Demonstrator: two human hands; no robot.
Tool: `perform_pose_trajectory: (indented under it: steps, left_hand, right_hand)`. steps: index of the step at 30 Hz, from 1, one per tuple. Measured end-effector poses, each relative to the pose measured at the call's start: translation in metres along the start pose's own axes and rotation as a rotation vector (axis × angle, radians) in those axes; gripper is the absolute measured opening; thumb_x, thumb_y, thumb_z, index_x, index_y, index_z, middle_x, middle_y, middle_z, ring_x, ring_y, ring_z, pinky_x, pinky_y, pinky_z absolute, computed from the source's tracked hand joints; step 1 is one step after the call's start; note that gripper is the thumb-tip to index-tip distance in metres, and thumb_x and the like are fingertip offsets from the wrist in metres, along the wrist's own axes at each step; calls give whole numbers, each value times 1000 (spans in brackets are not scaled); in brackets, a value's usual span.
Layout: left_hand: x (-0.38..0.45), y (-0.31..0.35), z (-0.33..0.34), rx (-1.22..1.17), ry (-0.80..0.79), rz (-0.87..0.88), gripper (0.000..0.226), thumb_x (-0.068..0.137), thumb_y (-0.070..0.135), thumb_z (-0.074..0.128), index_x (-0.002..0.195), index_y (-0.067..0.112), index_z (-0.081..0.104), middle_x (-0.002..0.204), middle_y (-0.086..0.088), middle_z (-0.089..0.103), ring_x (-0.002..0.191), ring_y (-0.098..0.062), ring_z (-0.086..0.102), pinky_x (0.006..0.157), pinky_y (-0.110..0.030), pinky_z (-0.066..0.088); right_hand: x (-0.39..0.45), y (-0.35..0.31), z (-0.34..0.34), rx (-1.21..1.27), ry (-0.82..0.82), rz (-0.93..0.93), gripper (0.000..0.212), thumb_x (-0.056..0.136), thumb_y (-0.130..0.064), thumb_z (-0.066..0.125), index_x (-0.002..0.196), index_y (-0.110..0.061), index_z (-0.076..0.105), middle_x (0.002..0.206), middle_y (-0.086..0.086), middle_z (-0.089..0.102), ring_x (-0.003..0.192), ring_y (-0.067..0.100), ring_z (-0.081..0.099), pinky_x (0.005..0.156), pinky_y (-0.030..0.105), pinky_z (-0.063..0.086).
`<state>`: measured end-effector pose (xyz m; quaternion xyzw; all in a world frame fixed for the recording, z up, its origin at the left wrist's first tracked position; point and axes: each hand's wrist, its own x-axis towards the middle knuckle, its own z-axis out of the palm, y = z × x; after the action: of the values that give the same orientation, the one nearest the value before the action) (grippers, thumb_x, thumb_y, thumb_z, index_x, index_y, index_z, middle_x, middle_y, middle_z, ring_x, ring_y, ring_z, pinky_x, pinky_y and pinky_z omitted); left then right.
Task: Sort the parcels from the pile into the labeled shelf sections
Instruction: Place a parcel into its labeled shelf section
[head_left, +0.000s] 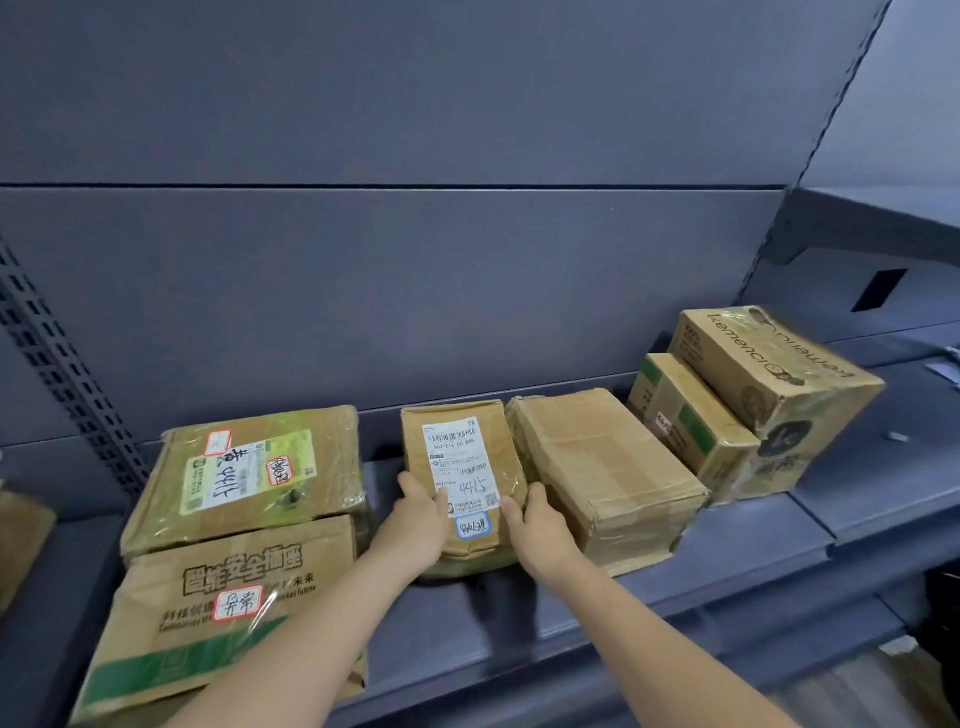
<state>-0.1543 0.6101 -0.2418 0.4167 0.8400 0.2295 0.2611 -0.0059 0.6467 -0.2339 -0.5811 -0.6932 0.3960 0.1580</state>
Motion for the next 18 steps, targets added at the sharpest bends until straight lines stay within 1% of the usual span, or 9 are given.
perform_pose_trajectory:
  steps: [2,5,7,9,12,18]
  left_hand:
    - [-3,-4,3,27,25,17,32,103,37,31,115,7,28,120,-20,60,104,-38,60,78,-38,43]
    - [-6,-7,6,36,44,21,33,102,39,31,115,9,27,118,-19,61,104,-39,60,81,-40,45]
    - [-8,-7,7,43,52,18,34,102,40,31,118,10,27,119,-18,60,106,-39,59,83,-40,45]
    - [-10,-7,8,44,57,17,35,102,40,30,121,10,26,121,-18,58,106,-39,59,83,-40,44]
    - [-13,-9,9,46,55,20,41,102,40,30,127,8,23,122,-20,58,105,-41,59,81,-41,45]
    - [-14,-11,11,10,51,10,41,102,41,30,127,9,22,119,-22,59,103,-43,59,82,-42,45]
  right_hand:
    - [-1,4,-1,6,-22,-14,24,103,-34,39,104,-10,34,117,22,61,108,39,57,86,38,43]
    - [-2,8,-4,30,-57,-30,26,103,-34,39,105,-9,35,114,18,62,105,36,58,85,37,43]
    - [-2,10,-6,45,-81,-46,26,103,-35,39,105,-9,35,112,15,62,104,33,58,87,38,44]
    - [-2,12,-8,58,-104,-56,27,103,-34,39,105,-8,35,110,11,62,102,31,58,85,36,43]
    - [-2,14,-9,76,-132,-58,29,103,-34,40,110,-6,35,110,12,63,100,29,59,86,36,43]
    - [-4,17,-9,74,-144,-80,24,103,-34,38,112,-12,34,111,10,62,100,29,58,86,36,43]
